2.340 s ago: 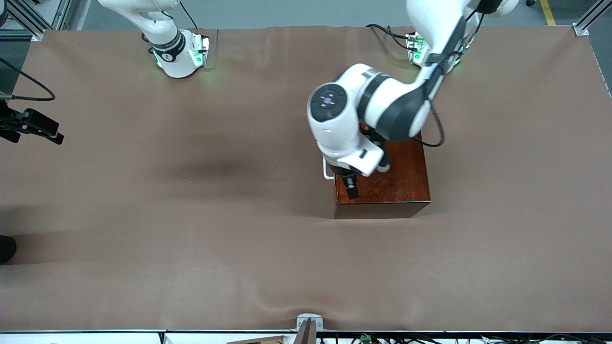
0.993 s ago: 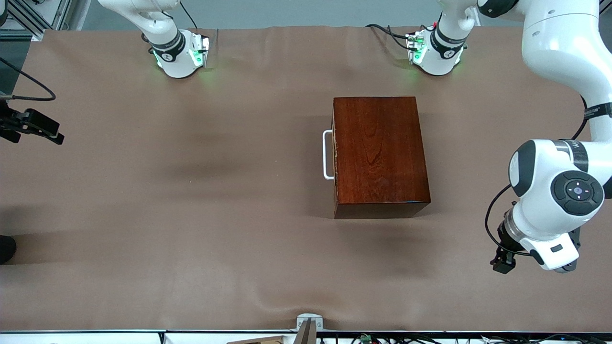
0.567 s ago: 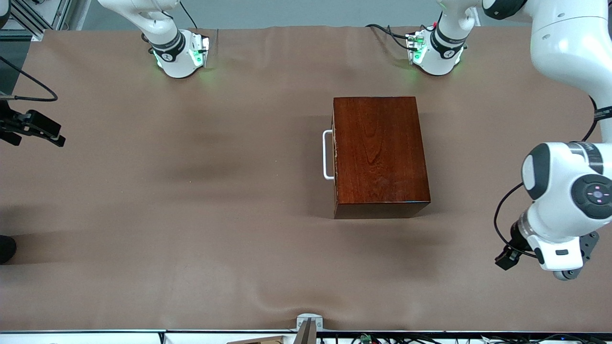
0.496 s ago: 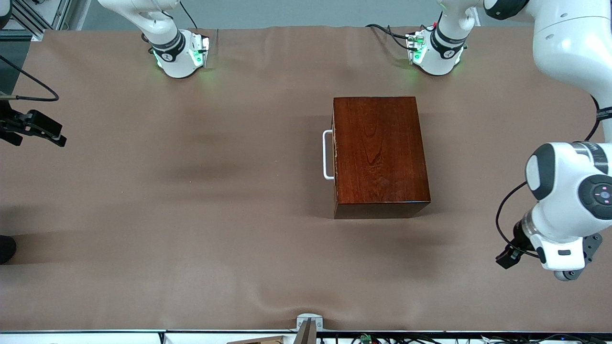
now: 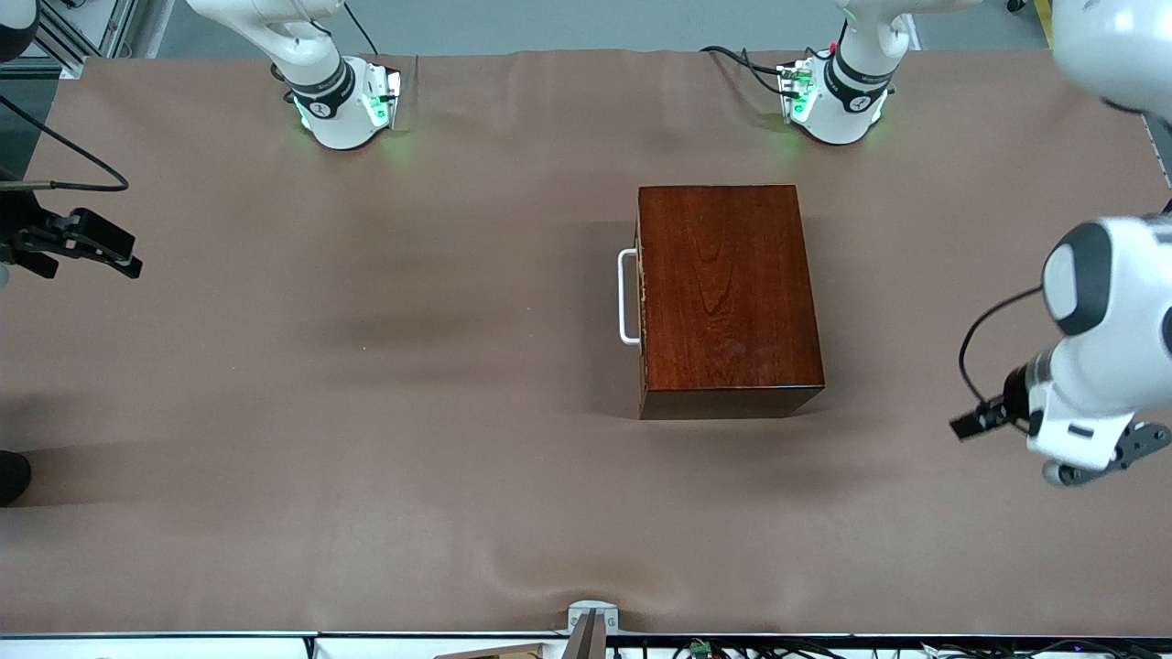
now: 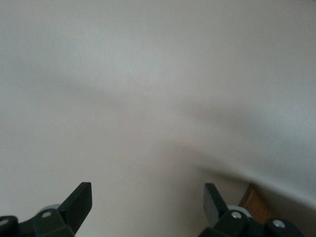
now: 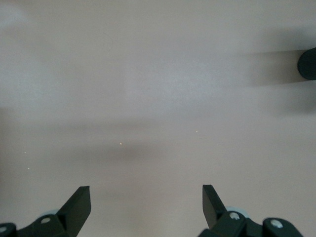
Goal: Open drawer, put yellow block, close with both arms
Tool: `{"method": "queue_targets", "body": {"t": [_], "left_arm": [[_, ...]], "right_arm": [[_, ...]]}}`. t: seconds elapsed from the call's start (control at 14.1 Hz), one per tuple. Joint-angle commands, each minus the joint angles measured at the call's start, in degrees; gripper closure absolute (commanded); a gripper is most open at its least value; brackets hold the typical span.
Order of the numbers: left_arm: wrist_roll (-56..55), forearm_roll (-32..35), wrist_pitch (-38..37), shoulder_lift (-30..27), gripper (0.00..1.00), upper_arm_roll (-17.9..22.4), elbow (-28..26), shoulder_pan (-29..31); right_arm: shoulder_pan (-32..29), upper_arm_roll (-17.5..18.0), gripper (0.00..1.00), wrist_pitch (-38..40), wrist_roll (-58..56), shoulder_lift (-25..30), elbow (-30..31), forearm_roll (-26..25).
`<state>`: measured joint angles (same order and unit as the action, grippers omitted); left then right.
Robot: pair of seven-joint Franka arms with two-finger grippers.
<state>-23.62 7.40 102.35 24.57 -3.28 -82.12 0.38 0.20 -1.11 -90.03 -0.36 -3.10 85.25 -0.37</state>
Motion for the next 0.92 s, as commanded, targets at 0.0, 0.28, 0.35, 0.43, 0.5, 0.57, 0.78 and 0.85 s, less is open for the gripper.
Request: {"method": "queue_targets", "body": {"t": [0.0,0.28,0.35,0.43,0.5,0.57,0.78,0.85], "left_arm": [[6.0,-2.7,-5.5,-8.7,0.0,-1.1,-7.1,2.0],[11.7,-8.5,-11.8,-14.4,0.0,-1.5,-7.0,1.6],[11.6,-8.8,-12.1,-15.6,0.0,-2.4,-7.0,1.6],[11.3,-8.6,-12.9,-16.6,0.0,-3.7,-7.0,1.6],[11.2,-8.5,-13.6,-17.4,0.0,-4.5,-6.9,1.6],[11.2,-8.5,-14.0,-18.3,0.0,-4.7,-7.0,1.6],[11.5,-7.9,-14.4,-19.3,0.0,-6.0,-6.0,1.6],[11.5,-7.7,-14.3,-20.0,0.0,-6.2,-5.8,1.4]], "right_arm": [[0.1,0.1,0.0,0.1,-0.2,0.9,0.8,-0.2],[0.0,0.1,0.0,0.0,0.5,0.4,0.7,0.0],[0.0,0.1,0.0,0.0,0.5,0.4,0.6,0.1],[-0.1,0.0,0.0,0.0,0.5,0.5,0.6,0.1],[-0.2,0.0,0.0,0.1,0.5,0.6,0.6,0.1],[-0.1,0.0,0.0,0.0,0.5,0.6,0.6,0.0],[0.1,0.0,0.0,0.2,0.5,0.6,0.6,0.0],[0.0,0.0,0.0,0.2,0.5,0.6,0.6,0.0]]}}
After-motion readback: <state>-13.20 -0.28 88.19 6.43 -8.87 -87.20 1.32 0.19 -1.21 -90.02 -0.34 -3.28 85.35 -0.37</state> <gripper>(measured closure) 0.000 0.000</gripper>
